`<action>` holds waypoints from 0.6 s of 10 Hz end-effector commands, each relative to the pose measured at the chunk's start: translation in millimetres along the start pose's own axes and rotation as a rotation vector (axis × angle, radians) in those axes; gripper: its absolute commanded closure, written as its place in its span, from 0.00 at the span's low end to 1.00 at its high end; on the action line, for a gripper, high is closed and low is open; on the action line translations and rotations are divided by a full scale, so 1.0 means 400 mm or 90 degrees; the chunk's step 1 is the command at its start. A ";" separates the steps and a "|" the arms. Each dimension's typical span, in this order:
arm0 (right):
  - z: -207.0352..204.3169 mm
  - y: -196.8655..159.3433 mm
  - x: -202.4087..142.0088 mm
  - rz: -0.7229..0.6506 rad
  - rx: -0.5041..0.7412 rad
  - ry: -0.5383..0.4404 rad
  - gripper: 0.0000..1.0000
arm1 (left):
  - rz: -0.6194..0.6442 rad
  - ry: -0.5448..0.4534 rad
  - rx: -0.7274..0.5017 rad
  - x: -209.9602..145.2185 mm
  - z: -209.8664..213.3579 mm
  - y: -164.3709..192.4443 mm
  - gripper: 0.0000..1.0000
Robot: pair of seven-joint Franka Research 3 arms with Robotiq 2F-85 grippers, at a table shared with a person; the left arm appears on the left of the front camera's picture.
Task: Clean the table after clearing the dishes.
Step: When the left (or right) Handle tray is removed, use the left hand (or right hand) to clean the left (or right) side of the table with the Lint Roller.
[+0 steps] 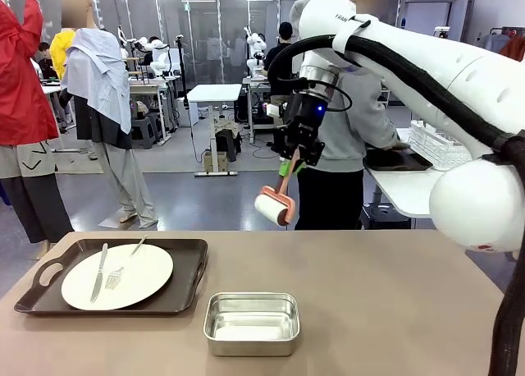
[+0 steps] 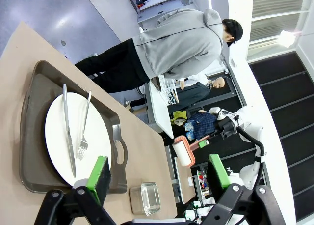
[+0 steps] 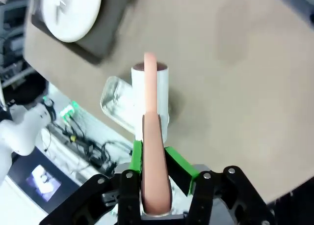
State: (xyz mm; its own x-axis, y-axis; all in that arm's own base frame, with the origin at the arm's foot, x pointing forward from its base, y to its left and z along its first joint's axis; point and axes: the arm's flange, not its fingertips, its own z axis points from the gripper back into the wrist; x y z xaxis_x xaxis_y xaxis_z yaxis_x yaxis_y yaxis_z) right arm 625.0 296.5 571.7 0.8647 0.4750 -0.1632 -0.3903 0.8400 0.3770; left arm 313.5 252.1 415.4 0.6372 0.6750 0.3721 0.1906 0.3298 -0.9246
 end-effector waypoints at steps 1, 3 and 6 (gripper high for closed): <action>-0.489 -0.072 -0.713 -0.056 -0.014 0.049 1.00 | -0.001 -0.007 -0.012 0.010 0.005 -0.002 0.00; -0.462 -0.075 -0.745 -0.063 -0.006 0.013 1.00 | -0.001 -0.007 -0.012 0.010 0.005 -0.002 0.00; -0.449 -0.156 -0.778 -0.090 0.054 -0.118 1.00 | -0.001 -0.007 -0.012 0.010 0.005 -0.002 0.00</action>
State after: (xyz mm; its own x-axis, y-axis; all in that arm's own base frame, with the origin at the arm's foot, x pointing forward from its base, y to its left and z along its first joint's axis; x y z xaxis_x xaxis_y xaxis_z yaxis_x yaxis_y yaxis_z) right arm 516.1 231.8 548.4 0.9299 0.3191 -0.1828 -0.2340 0.8969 0.3752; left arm 313.4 252.3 415.4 0.6369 0.6753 0.3719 0.1904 0.3296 -0.9247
